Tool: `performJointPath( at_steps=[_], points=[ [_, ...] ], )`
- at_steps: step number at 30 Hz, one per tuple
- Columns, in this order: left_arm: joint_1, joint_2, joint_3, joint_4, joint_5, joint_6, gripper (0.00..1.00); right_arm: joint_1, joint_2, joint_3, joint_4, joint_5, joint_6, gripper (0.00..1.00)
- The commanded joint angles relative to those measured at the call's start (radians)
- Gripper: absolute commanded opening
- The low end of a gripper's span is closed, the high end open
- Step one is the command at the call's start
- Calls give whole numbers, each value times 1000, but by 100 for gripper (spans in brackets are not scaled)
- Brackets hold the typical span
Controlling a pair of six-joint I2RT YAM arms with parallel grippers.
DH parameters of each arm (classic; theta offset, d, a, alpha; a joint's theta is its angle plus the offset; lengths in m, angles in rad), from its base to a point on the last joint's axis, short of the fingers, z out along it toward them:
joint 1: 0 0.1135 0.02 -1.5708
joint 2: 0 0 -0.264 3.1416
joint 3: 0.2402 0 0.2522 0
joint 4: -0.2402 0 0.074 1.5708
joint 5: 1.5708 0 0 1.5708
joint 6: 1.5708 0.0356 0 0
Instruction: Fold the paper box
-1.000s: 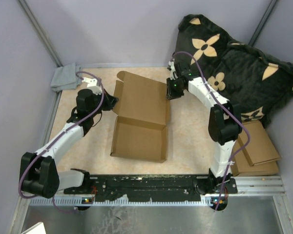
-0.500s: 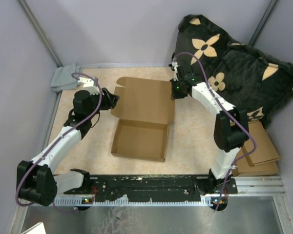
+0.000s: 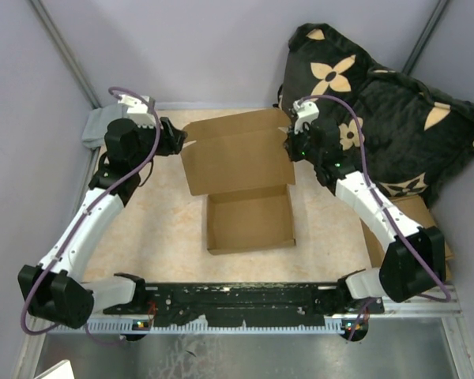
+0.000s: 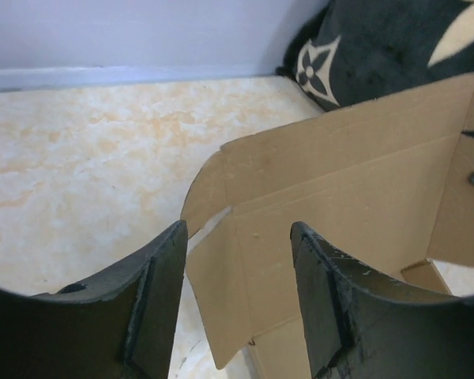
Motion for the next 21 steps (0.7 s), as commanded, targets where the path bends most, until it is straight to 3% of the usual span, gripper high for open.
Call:
performJointPath(
  at_steps=[1, 8, 14, 21],
  points=[
    [-4, 51, 78, -161, 145, 50, 60, 8, -52, -22, 131, -23, -9, 0],
    [-4, 6, 59, -314, 160, 89, 59, 9, -120, -110, 163, -31, 16, 0],
    [-4, -16, 12, -294, 97, 109, 60, 9, -171, -192, 226, -77, 28, 0],
    [-4, 61, 34, -277, 64, 127, 59, 8, -221, -253, 267, -136, 41, 1]
  ],
)
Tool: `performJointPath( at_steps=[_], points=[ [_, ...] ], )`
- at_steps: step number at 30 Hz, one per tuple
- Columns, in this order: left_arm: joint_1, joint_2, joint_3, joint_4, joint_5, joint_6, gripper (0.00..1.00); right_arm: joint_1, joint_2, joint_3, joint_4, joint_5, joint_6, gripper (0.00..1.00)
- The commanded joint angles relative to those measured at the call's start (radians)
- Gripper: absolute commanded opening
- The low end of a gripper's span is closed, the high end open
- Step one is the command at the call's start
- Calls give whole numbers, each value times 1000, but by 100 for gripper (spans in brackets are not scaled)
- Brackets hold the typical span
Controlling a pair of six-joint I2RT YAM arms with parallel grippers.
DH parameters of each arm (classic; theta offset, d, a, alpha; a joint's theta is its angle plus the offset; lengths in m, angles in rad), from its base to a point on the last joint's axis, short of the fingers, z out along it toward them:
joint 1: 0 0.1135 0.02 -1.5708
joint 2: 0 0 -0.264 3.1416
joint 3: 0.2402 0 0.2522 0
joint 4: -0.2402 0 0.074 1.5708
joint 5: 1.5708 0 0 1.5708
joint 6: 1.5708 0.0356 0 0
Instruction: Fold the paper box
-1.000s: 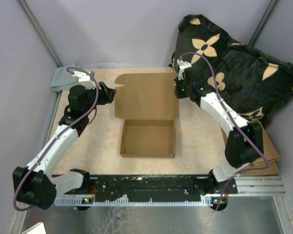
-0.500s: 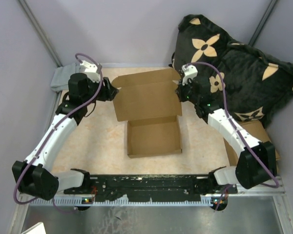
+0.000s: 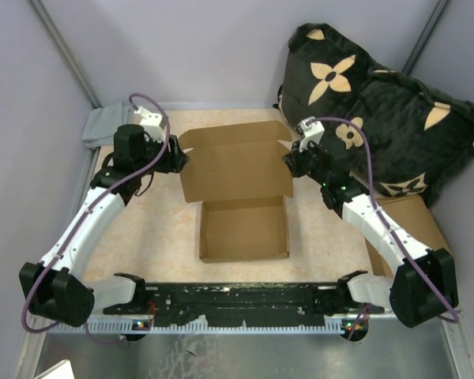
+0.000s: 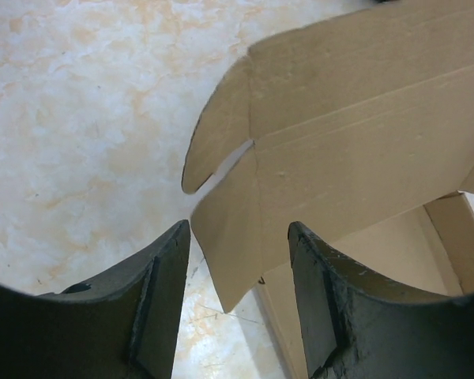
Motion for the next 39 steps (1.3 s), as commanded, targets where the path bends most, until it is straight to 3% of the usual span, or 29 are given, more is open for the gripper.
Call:
performJointPath(
  at_steps=[1, 10, 18, 22, 25, 27, 32, 39],
  points=[
    [-4, 55, 20, 9, -31, 35, 59, 9, -62, -16, 99, -55, 13, 1],
    [-4, 85, 26, 14, -65, 72, 58, 8, -84, -31, 82, -81, 4, 1],
    [-4, 101, 27, 33, -25, 82, 51, 8, -76, -22, 70, -109, 9, 1],
    [-4, 110, 35, 26, 10, 78, 36, 8, -74, -15, 62, -104, 11, 2],
    [-4, 107, 40, 21, 52, 71, 16, 8, -54, 17, 23, -85, 21, 3],
    [-4, 101, 47, 16, 61, 67, 1, 9, -28, 58, -29, -63, 36, 12],
    [-4, 65, 57, 30, 79, 70, 0, 9, 60, 208, -255, -34, 60, 27],
    [-4, -12, 39, 99, 112, 75, 0, 9, 149, 370, -455, 10, 32, 28]
  ],
)
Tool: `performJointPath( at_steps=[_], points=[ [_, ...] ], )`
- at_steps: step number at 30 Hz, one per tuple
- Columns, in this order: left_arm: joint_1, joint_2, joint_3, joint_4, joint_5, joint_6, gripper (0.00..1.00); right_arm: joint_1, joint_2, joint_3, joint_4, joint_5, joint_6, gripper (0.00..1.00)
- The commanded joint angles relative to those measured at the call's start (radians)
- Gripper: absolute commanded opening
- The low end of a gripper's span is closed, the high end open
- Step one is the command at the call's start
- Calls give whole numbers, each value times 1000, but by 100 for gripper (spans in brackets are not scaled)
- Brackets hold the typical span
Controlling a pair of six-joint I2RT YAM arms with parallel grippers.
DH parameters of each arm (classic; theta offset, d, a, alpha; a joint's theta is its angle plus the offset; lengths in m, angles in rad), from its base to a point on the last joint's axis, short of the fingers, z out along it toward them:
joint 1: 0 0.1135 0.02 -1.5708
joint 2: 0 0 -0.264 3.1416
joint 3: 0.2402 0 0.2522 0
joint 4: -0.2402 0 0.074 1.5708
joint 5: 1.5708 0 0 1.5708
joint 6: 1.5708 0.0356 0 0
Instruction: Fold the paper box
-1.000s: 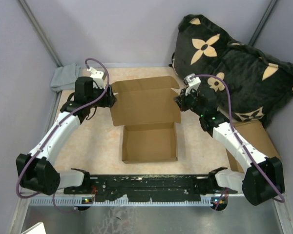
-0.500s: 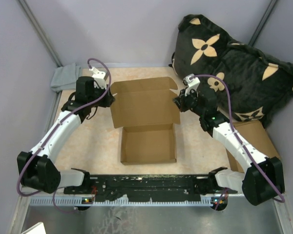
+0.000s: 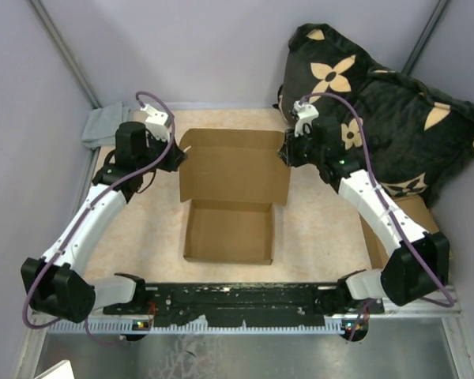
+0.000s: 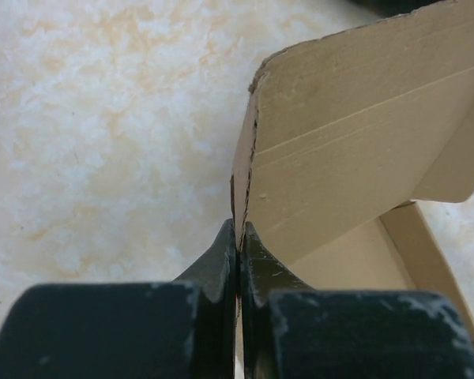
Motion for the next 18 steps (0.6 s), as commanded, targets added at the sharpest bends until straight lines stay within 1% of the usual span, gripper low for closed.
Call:
performJointPath(
  at_steps=[1, 7, 12, 14, 18],
  points=[
    [-1, -81, 9, 91, 36, 15, 0, 8, 31, 108, -138, 39, -14, 28],
    [-2, -145, -52, 161, 35, 9, 0, 8, 47, 139, -215, 12, -31, 31],
    [-2, -173, -113, 225, 49, -7, 0, 8, 67, 137, -219, -4, -23, 31],
    [-2, -178, -131, 243, 49, -18, 0, 9, 78, 137, -207, -12, 2, 26],
    [-2, -186, -167, 284, 41, -60, 0, 9, 77, 131, -145, -31, 78, 13]
  ],
)
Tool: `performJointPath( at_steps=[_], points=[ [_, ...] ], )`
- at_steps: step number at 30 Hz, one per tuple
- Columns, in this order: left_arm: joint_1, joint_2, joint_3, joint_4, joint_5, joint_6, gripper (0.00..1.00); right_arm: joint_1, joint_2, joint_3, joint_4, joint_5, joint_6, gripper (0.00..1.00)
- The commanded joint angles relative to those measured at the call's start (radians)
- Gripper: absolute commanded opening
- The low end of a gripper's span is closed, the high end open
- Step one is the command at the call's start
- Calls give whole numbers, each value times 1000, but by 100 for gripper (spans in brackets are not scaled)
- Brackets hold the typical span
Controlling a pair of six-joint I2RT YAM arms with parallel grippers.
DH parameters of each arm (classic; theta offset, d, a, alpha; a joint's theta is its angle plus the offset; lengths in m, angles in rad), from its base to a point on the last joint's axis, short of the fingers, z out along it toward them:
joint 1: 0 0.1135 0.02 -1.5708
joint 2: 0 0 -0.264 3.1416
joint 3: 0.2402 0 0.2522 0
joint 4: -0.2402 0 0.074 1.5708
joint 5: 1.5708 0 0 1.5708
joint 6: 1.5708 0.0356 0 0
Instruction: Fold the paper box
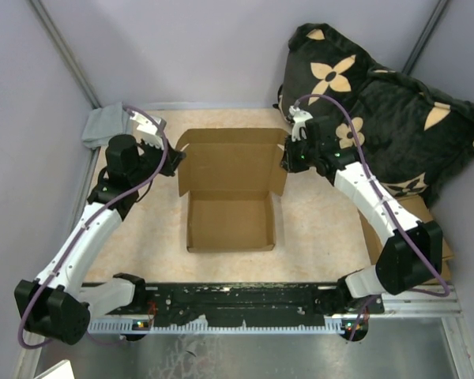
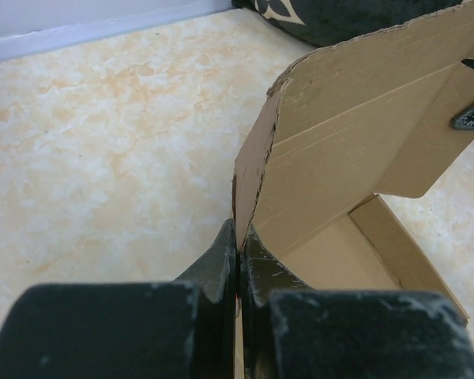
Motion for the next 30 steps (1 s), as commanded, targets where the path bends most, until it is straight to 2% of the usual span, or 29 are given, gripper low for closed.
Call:
performJointPath(
  at_steps=[1, 6, 18, 24, 30],
  points=[
    [-2, -31, -35, 115, 12, -62, 0, 11, -8, 45, 93, -31, 94, 11],
    [-2, -18, -47, 180, 13, -148, 0, 31, -38, 40, 187, 0, 150, 3],
    [-6, 78, -19, 344, 6, -277, 1, 105, -104, -78, 484, 191, 110, 4],
    [-14, 120, -70, 364, -8, -327, 1, 161, -114, -194, 589, 256, 87, 4],
    [-40, 53, -164, 363, -36, -338, 1, 225, -157, -350, 691, 336, 90, 4]
  ],
)
